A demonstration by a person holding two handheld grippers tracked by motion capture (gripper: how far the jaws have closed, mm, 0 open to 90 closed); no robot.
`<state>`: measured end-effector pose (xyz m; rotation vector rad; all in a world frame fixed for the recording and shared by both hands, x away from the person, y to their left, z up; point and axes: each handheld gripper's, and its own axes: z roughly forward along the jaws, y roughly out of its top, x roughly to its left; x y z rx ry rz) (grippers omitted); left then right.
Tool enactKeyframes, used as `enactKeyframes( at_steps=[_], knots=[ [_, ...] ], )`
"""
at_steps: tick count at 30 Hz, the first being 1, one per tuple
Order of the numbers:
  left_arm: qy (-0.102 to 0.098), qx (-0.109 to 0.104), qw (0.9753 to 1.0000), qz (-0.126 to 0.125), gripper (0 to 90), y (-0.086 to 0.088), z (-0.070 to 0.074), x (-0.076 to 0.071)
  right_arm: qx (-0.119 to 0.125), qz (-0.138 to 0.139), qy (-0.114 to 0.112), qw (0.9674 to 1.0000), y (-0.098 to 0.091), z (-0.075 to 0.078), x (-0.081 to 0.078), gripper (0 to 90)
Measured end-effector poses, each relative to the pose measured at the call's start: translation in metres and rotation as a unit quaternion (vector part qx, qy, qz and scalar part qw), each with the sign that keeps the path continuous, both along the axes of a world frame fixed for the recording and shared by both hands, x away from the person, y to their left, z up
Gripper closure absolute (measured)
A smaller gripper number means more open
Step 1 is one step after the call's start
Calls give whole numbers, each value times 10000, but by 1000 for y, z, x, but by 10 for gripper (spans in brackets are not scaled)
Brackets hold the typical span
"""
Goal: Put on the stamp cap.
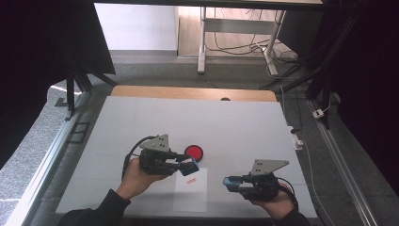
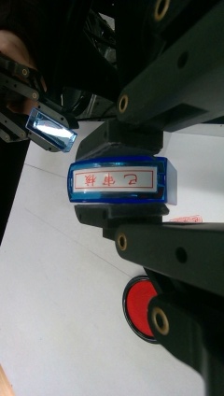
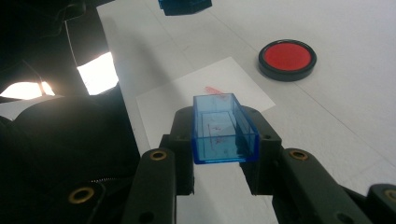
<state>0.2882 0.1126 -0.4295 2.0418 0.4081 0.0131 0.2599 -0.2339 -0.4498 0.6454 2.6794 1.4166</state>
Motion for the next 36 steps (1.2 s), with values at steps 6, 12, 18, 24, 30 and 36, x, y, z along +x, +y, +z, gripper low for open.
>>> enactKeyframes(
  at_steps=[6,12,18,24,30,36],
  knots=[
    [16,-73,10000,-34,702,1,1,1,72,125,111,9998,10,0,4,683],
    [1,-129,9998,-161,702,2,2,1,111,335,150,9993,24,0,9,684],
    [-74,-142,9995,-258,703,1,3,-1,107,537,107,9984,36,-2,14,684],
    [-108,-232,9989,-392,703,1,5,-2,50,794,100,9968,47,-6,17,684],
    [-158,-297,9979,-552,704,1,6,-3,151,906,155,9956,58,-10,23,684],
    [-154,-289,9972,-676,704,0,8,-4,191,1068,200,9939,69,-12,27,685]
  ],
)
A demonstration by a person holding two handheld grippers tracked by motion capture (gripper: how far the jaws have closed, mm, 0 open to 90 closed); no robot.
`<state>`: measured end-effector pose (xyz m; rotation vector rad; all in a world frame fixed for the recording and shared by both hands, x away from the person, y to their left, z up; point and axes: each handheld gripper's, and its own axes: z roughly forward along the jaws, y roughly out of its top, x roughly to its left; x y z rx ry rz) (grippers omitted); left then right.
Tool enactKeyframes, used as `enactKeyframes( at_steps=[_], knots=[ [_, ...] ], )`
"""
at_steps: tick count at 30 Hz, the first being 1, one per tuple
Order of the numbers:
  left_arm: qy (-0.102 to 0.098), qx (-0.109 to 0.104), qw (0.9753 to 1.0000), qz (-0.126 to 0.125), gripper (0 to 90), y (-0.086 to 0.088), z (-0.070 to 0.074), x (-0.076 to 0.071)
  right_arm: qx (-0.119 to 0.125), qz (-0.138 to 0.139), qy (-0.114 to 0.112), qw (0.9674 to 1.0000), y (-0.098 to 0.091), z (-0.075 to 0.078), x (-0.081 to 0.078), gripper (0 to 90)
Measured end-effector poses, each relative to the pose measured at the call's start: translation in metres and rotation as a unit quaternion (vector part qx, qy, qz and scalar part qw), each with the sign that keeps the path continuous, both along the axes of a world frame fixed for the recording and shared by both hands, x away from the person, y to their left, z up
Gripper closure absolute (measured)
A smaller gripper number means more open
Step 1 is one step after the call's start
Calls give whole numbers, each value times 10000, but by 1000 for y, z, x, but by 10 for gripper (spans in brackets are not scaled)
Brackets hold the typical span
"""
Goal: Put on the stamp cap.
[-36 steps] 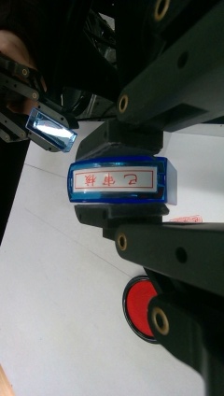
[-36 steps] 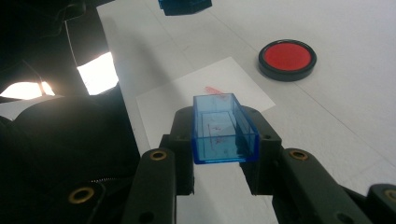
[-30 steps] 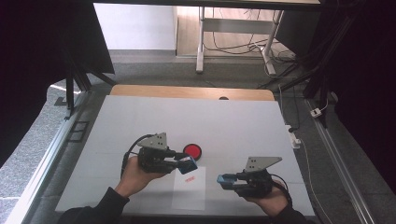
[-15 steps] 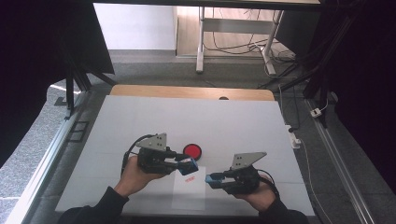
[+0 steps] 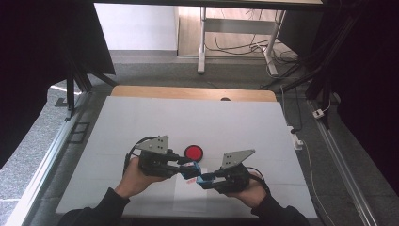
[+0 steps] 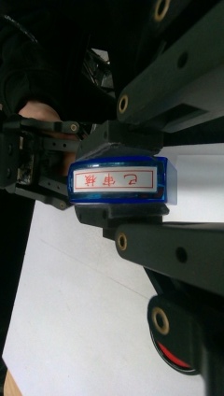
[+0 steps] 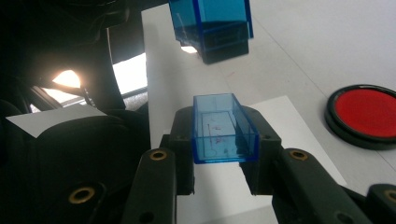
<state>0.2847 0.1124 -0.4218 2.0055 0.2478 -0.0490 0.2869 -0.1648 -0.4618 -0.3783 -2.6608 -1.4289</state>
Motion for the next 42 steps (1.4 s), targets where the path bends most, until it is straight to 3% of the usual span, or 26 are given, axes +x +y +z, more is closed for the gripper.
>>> enactKeyframes(
  at_steps=[15,31,36,42],
  knots=[
    [-270,-78,9987,-423,704,-3,-3,-2,197,357,-109,9991,19,2,0,685],
    [-326,-184,9967,-722,704,-3,-6,-2,297,518,-101,9982,21,4,-3,686],
    [-220,-304,9964,-756,704,-3,-9,0,305,557,-105,9979,21,4,-3,687],
    [13,-637,9944,-839,705,0,-14,4,442,628,-195,9969,20,7,-5,689]
  ],
)
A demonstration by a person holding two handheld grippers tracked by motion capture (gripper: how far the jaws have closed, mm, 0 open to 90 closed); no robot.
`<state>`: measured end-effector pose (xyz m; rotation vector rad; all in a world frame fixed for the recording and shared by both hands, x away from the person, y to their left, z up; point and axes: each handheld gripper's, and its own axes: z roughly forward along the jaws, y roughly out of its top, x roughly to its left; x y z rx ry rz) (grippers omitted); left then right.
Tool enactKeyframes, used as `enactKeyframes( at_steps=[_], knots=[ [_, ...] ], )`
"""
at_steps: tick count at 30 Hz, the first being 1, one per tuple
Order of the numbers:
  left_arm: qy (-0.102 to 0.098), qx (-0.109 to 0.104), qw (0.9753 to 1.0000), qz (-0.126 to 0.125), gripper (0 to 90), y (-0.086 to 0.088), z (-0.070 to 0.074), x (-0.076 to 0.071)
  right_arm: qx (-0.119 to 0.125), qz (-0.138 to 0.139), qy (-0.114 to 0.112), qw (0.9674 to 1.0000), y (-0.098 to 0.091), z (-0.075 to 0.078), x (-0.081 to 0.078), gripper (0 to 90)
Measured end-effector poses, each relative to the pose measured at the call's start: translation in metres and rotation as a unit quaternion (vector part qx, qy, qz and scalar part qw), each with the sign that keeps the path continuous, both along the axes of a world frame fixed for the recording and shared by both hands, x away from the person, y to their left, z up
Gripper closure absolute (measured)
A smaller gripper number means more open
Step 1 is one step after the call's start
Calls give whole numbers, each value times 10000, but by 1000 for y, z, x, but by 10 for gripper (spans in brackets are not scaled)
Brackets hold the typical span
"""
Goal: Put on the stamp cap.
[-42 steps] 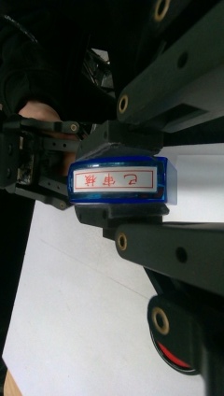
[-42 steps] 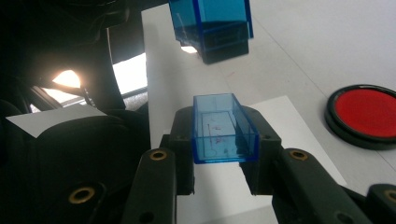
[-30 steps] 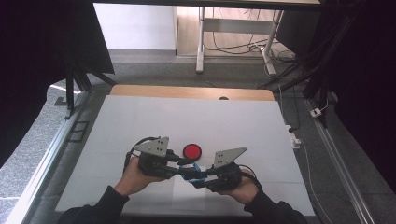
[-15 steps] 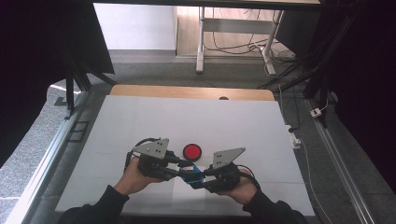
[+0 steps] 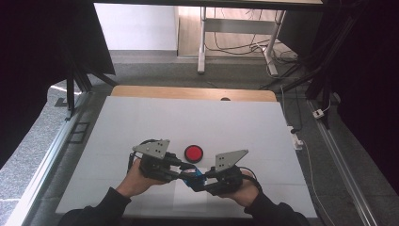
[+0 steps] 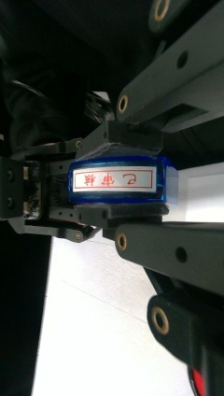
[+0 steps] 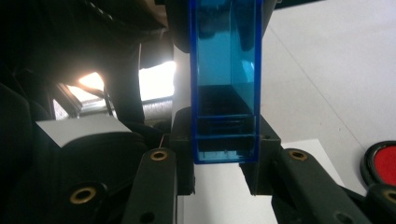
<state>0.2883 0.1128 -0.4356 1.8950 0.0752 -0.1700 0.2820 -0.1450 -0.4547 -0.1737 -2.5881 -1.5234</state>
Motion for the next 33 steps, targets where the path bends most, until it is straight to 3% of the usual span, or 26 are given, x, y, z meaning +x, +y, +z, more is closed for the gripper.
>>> enactKeyframes(
  at_steps=[5,12,25,33],
  knots=[
    [35,0,10000,5,705,-1,-2,1,-6,7,19,10000,-1,0,0,689],
    [-112,186,9997,134,703,-2,2,-1,-2,-54,0,10000,-1,-2,2,674],
    [-114,302,9987,392,703,1,8,-2,-109,-461,-90,9988,-3,-1,1,551],
    [-140,443,9972,583,702,7,12,-2,-299,-802,-180,9962,-8,2,-1,475]
  ],
)
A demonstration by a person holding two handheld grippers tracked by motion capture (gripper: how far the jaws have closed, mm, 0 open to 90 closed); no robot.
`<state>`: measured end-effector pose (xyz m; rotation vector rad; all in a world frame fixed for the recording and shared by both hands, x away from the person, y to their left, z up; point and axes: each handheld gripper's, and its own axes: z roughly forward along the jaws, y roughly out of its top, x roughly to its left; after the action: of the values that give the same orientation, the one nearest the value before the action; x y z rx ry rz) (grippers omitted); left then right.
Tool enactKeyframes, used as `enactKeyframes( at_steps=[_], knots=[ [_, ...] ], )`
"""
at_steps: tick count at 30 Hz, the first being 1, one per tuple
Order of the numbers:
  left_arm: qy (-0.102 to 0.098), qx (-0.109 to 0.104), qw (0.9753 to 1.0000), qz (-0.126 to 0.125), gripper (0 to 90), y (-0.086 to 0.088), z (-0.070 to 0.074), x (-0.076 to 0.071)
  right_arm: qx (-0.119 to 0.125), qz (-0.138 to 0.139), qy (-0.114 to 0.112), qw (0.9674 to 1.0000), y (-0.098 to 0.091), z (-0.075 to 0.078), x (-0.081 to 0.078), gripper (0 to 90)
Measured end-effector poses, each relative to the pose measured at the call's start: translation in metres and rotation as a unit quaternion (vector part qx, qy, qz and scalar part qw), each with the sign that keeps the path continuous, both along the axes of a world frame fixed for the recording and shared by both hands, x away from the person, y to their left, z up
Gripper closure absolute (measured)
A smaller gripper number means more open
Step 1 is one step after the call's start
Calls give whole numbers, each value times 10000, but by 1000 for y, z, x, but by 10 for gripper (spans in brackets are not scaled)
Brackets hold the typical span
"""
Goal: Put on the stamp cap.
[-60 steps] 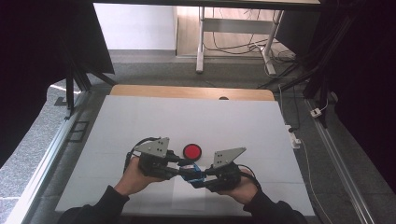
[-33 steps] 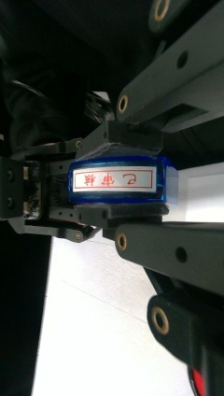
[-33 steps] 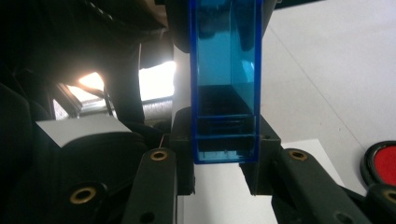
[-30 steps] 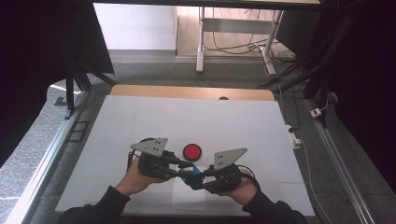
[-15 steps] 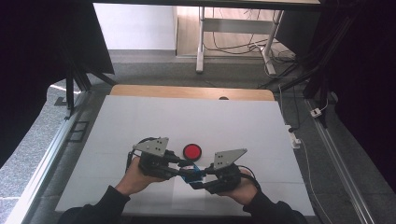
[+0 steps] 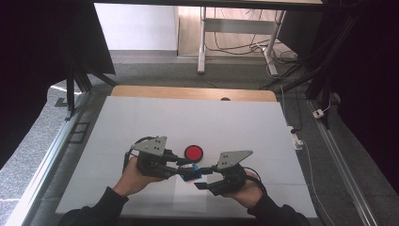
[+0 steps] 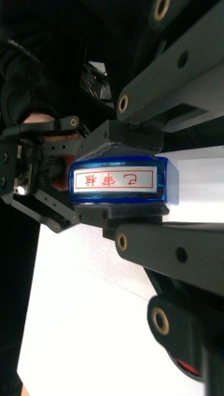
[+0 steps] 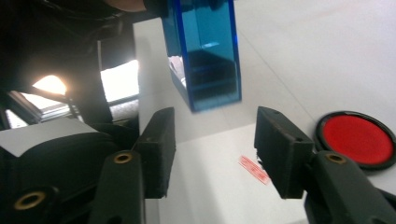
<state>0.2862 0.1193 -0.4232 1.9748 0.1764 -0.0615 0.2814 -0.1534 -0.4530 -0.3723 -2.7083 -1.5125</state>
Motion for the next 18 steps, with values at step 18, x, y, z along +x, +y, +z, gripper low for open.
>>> enactKeyframes(
  at_steps=[18],
  knots=[
    [134,307,9976,601,700,12,3,6,-270,-758,-2,9968,-17,0,0,291]
  ],
)
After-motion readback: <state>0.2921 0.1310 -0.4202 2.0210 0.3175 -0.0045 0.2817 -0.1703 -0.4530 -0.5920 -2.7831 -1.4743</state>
